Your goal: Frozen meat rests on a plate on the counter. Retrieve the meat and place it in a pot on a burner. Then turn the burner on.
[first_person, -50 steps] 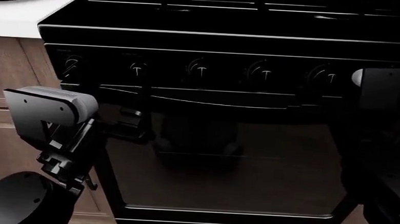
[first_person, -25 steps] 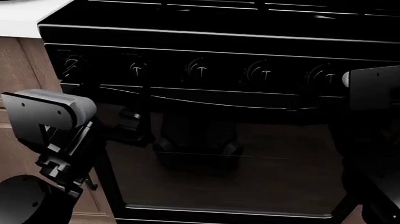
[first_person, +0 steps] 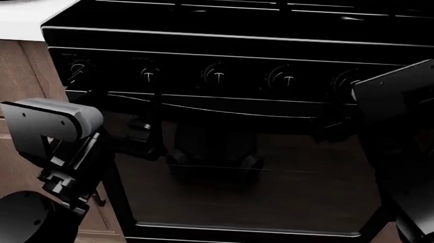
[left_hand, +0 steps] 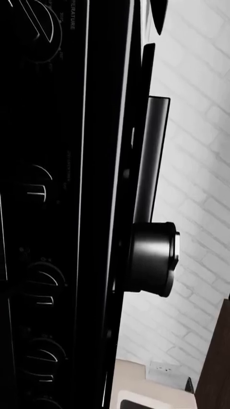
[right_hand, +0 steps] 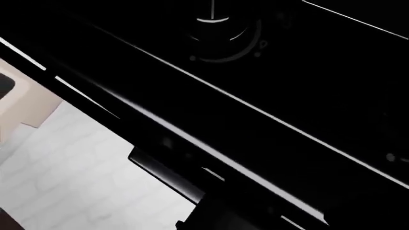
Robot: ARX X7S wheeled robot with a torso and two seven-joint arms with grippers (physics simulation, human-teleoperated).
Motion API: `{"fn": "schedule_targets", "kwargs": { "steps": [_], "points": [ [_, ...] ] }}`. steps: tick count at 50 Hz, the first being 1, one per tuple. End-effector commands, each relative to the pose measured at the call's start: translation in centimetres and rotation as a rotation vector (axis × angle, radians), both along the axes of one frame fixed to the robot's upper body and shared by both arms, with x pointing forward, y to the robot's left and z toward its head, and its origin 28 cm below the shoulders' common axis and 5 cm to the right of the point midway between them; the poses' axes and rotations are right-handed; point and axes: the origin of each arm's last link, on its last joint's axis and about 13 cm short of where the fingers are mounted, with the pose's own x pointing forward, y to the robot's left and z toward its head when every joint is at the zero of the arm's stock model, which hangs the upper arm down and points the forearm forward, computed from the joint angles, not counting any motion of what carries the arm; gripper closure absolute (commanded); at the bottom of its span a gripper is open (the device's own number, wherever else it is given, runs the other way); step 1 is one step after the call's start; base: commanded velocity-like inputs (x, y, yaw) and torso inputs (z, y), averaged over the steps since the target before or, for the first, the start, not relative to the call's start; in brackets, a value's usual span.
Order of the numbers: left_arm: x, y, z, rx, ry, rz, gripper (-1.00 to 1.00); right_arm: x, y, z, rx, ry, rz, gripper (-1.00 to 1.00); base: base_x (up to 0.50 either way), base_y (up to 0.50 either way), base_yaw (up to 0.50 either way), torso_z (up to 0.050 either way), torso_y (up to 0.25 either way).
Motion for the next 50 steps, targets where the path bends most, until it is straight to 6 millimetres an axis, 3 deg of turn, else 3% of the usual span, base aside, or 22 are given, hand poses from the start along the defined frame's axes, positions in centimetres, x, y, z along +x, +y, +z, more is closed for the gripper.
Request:
{"fn": "schedule_targets", "kwargs": {
  "steps": [1,19,38,39,50],
  "points": [
    [0.1,0.0,0.0,-0.001,0.001,0.002,-1.0,0.5,-0.9,1.8,-0.098,-0.031,-0.024,1.0,0.01,0.0,0.01,0.0,0.0],
    [-0.1,0.1,0.1,0.0,-0.003,0.003,-1.0,0.1,-1.4,2.7,-0.262,-0.051,-0.039,1.0,0.01,0.0,0.01,0.001,0.0],
    [-0.2,0.1,0.3,0.001,-0.01,0.006,-1.0,0.0,-1.2,2.7,-0.224,-0.033,-0.029,1.0,0.01,0.0,0.0,0.001,0.0],
    [-0.2,0.1,0.3,0.002,-0.01,0.006,-1.0,-0.1,-1.2,2.8,-0.217,-0.029,-0.026,-1.0,0.0,0.0,0.01,0.0,0.0],
    [-0.4,0.0,0.5,0.002,-0.018,0.002,-1.0,-2.4,-0.6,3.2,-0.161,-0.003,0.017,-1.0,0.0,0.0,0.0,0.0,0.0]
  ]
}}
